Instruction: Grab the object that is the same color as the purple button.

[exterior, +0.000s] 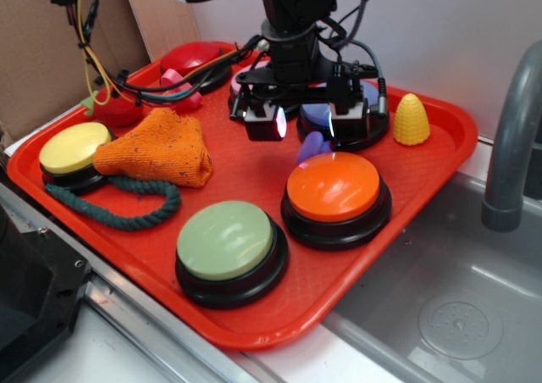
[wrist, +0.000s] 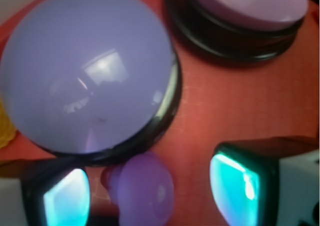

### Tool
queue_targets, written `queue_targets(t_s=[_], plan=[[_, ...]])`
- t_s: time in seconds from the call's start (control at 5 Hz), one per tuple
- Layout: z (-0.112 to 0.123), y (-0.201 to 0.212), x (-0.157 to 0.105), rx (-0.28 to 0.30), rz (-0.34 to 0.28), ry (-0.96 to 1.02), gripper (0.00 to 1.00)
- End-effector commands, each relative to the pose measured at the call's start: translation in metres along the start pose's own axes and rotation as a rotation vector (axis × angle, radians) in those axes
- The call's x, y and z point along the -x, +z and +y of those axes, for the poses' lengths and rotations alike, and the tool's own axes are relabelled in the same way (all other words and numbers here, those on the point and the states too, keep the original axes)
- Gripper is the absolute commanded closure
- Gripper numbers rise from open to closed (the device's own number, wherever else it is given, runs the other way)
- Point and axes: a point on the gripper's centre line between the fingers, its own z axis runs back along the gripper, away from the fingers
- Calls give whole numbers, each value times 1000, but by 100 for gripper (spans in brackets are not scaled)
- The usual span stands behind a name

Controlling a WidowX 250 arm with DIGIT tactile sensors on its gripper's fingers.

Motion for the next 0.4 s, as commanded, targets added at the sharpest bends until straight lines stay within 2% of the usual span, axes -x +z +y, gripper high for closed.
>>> queue_targets(t_s=[0.0, 0.2], plan=[[-11, 2, -8, 39, -5, -33, 0], [-9, -2, -7, 27, -7, -28, 0]])
